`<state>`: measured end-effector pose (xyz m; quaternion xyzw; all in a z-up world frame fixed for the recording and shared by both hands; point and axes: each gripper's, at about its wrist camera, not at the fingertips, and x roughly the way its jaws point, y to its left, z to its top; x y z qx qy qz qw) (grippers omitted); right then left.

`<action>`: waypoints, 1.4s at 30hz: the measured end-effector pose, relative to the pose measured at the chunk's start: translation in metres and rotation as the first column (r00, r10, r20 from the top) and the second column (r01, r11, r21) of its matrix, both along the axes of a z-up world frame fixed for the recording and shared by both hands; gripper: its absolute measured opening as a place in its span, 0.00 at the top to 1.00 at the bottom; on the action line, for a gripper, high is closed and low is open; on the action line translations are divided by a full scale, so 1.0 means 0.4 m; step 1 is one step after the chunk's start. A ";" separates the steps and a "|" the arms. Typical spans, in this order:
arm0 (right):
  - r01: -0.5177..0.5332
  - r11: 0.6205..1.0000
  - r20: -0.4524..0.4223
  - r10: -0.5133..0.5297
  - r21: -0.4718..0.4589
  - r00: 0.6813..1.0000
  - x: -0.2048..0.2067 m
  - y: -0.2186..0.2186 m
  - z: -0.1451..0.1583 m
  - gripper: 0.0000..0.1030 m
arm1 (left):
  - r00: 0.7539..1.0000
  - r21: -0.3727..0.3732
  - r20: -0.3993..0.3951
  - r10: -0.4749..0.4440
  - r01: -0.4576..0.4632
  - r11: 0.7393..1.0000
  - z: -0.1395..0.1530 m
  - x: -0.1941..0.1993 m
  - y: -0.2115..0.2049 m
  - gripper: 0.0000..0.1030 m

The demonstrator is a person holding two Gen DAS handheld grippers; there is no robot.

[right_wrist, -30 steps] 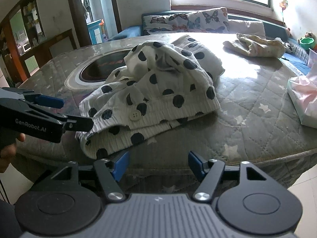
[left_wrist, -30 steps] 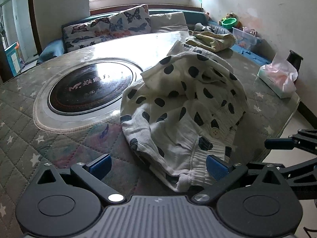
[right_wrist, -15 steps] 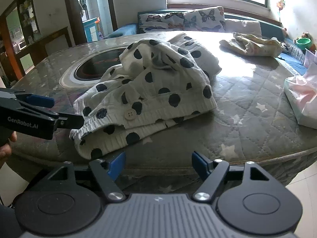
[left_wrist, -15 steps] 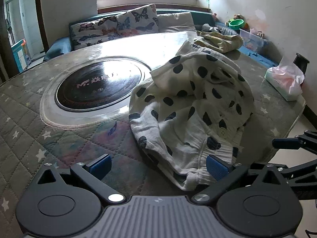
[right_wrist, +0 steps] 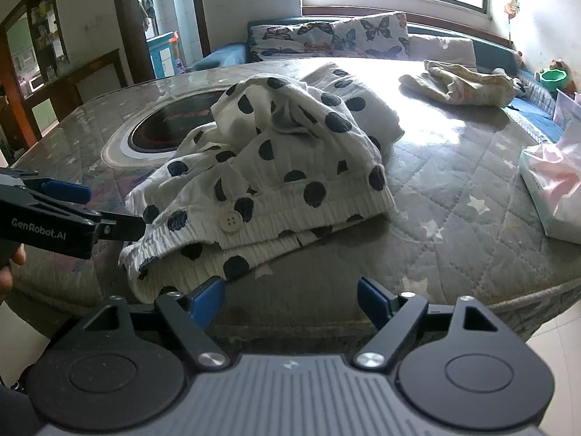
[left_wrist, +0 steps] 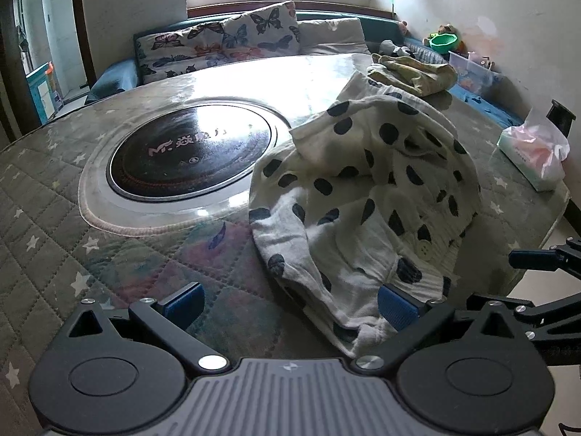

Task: Fold clothes

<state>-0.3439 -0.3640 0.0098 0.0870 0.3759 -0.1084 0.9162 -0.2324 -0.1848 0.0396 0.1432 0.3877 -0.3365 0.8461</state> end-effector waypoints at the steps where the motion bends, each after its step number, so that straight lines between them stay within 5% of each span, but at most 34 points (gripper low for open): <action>1: -0.002 1.000 0.000 0.002 -0.002 1.000 0.003 0.000 0.001 0.20 | 1.000 -0.001 0.000 0.000 0.000 1.000 0.002 0.004 -0.001 0.00; 29: -0.064 0.987 0.086 0.077 -0.145 0.993 0.187 -0.031 0.109 0.20 | 1.000 0.012 0.017 0.015 -0.016 1.000 0.004 0.164 -0.085 0.00; 40: -0.097 0.966 0.120 0.129 -0.241 0.984 0.266 -0.048 0.147 0.23 | 0.999 0.007 0.032 -0.029 0.029 1.000 -0.012 0.201 -0.116 0.11; 42: -0.088 0.965 0.125 0.122 -0.247 0.985 0.263 -0.055 0.148 0.31 | 0.999 0.001 0.031 -0.031 0.031 1.000 -0.015 0.209 -0.120 0.14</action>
